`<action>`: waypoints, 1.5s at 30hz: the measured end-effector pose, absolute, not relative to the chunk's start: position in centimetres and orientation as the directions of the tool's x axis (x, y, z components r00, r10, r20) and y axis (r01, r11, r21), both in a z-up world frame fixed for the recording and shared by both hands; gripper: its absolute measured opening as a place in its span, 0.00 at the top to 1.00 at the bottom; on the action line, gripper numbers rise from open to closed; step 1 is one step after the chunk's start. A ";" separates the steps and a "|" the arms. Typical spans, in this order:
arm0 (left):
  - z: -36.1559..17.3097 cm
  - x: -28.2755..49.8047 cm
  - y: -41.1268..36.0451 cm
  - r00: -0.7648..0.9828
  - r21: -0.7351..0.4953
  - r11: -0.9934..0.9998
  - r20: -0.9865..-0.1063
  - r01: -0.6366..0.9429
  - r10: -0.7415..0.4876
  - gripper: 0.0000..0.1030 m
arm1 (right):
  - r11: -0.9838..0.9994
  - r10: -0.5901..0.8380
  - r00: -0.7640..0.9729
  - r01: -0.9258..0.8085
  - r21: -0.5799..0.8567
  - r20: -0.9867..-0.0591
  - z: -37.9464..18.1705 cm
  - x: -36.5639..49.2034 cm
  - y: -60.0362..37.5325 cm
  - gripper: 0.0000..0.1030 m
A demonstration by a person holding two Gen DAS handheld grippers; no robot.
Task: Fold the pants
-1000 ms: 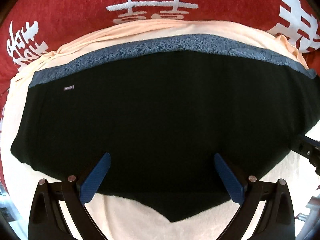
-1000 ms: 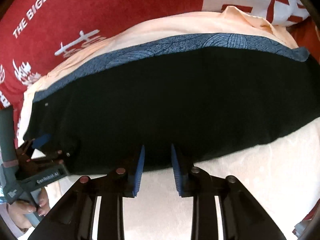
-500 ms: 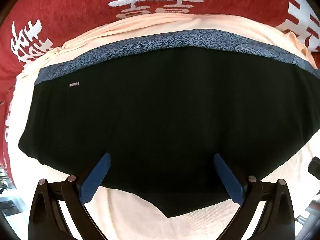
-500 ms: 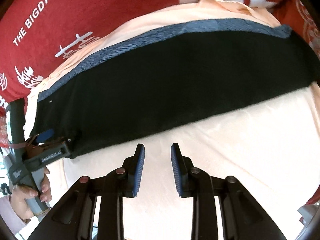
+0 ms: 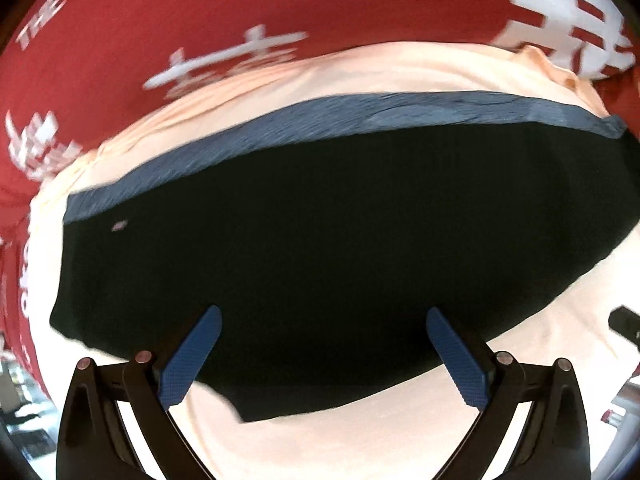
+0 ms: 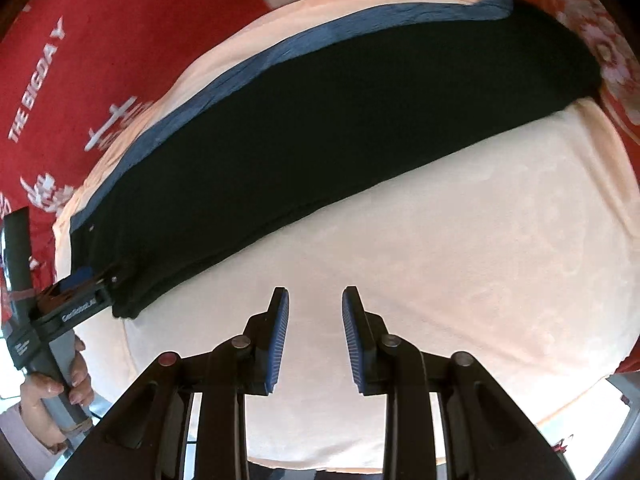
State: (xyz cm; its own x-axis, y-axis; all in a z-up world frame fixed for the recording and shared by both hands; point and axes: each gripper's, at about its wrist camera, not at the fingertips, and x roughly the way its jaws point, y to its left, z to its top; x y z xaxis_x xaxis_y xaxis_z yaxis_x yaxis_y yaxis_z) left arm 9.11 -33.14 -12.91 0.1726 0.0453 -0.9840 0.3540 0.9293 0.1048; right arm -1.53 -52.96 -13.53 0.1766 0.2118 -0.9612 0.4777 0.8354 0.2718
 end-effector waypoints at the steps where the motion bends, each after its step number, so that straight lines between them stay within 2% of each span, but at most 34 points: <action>1: -12.9 9.2 -34.2 0.174 0.106 0.923 -0.984 0.369 0.044 0.00 | 0.830 0.204 0.183 0.489 0.269 -0.962 -13.4 -1.6 -53.8 0.70; 8: -13.1 10.3 -40.4 0.177 0.078 0.921 -0.984 0.382 0.010 0.00 | 0.775 0.134 0.232 0.581 0.248 -0.963 -12.8 -2.2 -61.5 0.69; 11: -13.7 10.7 -43.0 0.173 0.066 0.923 -0.985 0.379 -0.001 0.00 | 0.742 0.069 0.248 0.635 0.216 -0.966 -12.7 -2.4 -65.2 0.63; 15: -14.4 10.6 -45.8 0.195 0.082 0.917 -0.981 0.390 0.004 0.00 | 0.703 -0.006 0.252 0.689 0.175 -0.968 -13.4 -2.2 -69.3 0.63; 19: -14.8 10.6 -47.5 0.210 0.111 0.916 -0.977 0.386 0.030 0.00 | 0.683 -0.018 0.285 0.704 0.197 -0.958 -14.5 -1.6 -72.0 0.63; 20: -14.8 10.6 -47.6 0.210 0.107 0.919 -0.977 0.380 0.028 0.00 | 0.681 -0.015 0.293 0.703 0.205 -0.956 -14.5 -1.4 -72.5 0.67; 21: -14.9 10.6 -47.8 0.210 0.109 0.920 -0.977 0.376 0.029 0.00 | 0.686 -0.028 0.305 0.698 0.204 -0.952 -14.1 -1.2 -72.8 0.88; 22: -15.0 10.7 -47.9 0.208 0.111 0.920 -0.977 0.375 0.033 0.00 | 0.707 -0.047 0.321 0.680 0.195 -0.946 -13.4 -0.8 -72.8 0.91; 25: -15.5 10.8 -47.8 0.193 0.114 0.921 -0.980 0.373 0.043 0.00 | 0.760 -0.088 0.340 0.631 0.158 -0.936 -12.2 -0.1 -72.4 0.91; 28: -15.5 10.9 -47.7 0.188 0.108 0.924 -0.981 0.366 0.040 0.00 | 0.760 -0.077 0.243 0.642 0.101 -0.967 -13.7 -0.2 -72.5 0.89; 30: -15.5 10.6 -47.8 0.191 0.109 0.923 -0.981 0.368 0.040 0.00 | 0.718 -0.058 0.245 0.683 0.130 -0.968 -13.4 -1.2 -73.0 0.78; 32: -15.5 10.3 -47.9 0.192 0.108 0.925 -0.981 0.363 0.039 0.00 | 0.695 -0.071 0.244 0.707 0.128 -0.967 -12.3 -2.2 -72.9 0.74; 37: -16.2 10.9 -47.6 0.196 0.109 0.931 -0.980 0.349 0.041 0.00 | 0.771 -0.013 0.341 0.602 0.208 -0.940 -9.8 -2.2 -70.1 0.74; 42: -15.9 10.1 -47.9 0.200 0.114 0.930 -0.979 0.349 0.045 0.00 | 0.825 0.095 0.350 0.496 0.271 -0.932 -12.0 1.4 -67.3 0.74; 45: -16.0 10.2 -47.6 0.198 0.112 0.931 -0.979 0.348 0.044 0.00 | 0.835 0.100 0.309 0.490 0.249 -0.946 -13.7 1.7 -67.5 0.74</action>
State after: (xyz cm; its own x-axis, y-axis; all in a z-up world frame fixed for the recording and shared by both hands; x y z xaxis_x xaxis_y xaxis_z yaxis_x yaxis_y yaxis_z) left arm 10.15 -47.61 -16.02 0.1978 0.0440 -0.9792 0.3484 0.9306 0.1122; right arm 1.67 -67.46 -13.67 0.3090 0.1003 -0.9458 0.4902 0.8353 0.2488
